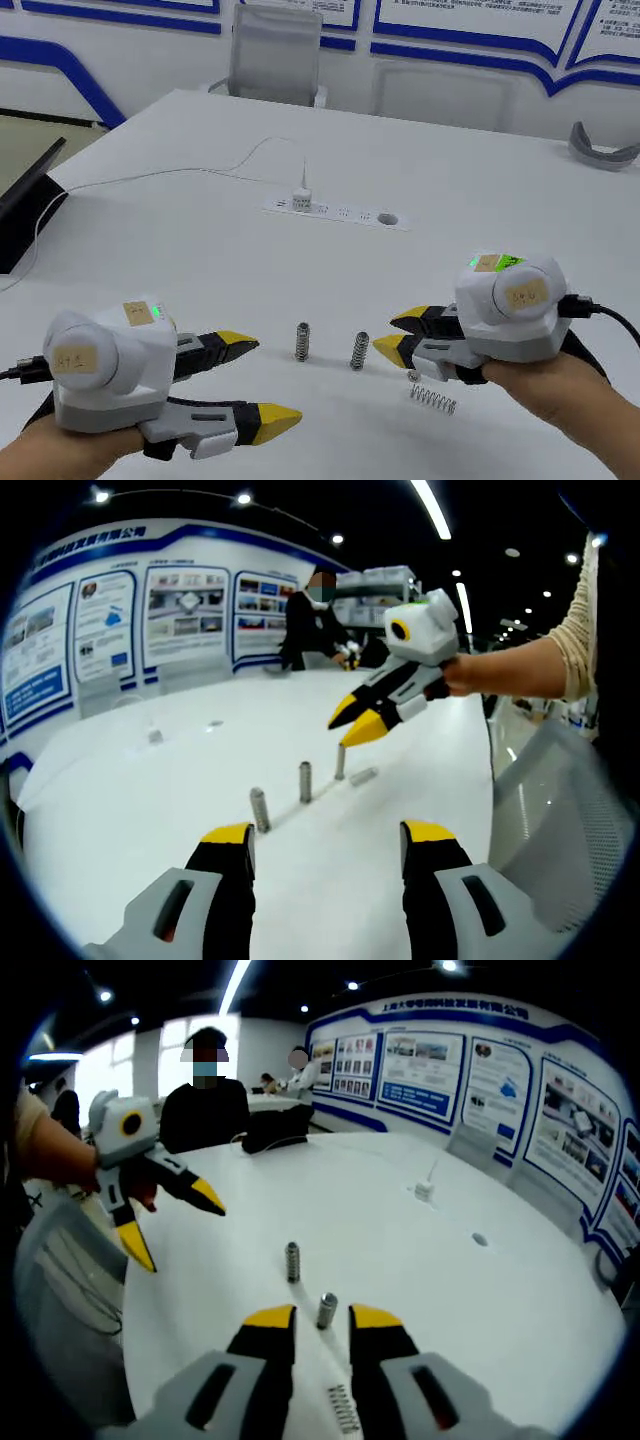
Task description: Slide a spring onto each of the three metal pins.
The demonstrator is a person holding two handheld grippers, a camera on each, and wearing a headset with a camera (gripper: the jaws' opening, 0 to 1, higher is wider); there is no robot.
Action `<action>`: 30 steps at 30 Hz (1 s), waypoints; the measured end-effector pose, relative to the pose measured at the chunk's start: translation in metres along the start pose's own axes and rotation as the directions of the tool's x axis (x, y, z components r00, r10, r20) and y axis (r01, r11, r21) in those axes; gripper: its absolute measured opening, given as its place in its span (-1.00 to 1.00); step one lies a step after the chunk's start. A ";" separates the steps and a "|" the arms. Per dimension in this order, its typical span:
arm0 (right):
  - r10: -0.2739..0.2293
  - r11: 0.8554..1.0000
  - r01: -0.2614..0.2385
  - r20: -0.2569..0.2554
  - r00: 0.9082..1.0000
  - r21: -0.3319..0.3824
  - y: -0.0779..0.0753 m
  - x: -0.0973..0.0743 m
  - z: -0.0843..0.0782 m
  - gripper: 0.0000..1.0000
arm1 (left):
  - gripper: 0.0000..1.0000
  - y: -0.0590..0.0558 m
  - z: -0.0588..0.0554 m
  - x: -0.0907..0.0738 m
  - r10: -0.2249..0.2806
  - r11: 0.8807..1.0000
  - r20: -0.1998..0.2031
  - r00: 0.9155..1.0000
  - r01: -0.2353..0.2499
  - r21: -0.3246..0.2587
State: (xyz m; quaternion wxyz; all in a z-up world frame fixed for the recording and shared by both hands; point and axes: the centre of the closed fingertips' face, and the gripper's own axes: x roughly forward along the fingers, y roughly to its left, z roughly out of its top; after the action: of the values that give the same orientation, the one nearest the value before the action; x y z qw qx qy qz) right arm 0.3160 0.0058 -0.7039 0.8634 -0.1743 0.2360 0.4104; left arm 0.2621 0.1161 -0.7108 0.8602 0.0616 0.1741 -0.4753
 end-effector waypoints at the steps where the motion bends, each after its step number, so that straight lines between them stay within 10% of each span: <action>1: 0.000 1.000 0.000 0.006 1.000 0.007 0.000 -0.003 0.000 -0.56 | 0.20 0.000 0.000 0.000 0.001 1.000 0.000 1.000 -0.001 -0.001; 14: -0.035 0.999 0.037 -0.042 0.998 0.036 -0.006 -0.028 -0.042 -0.56 | 0.25 0.004 -0.002 -0.004 0.018 1.000 0.001 1.000 -0.018 -0.011; 30: -0.017 0.997 0.029 -0.176 0.984 0.068 -0.020 -0.013 -0.113 -0.58 | 0.25 0.004 -0.004 -0.007 0.030 1.000 -0.008 1.000 -0.030 -0.009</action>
State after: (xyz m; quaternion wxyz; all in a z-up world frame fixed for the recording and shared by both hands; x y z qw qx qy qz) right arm 0.2948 -0.0704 -0.7879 0.8496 -0.1819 0.3235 0.3749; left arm 0.2615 0.1248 -0.7121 0.8668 0.0620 0.1789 -0.4613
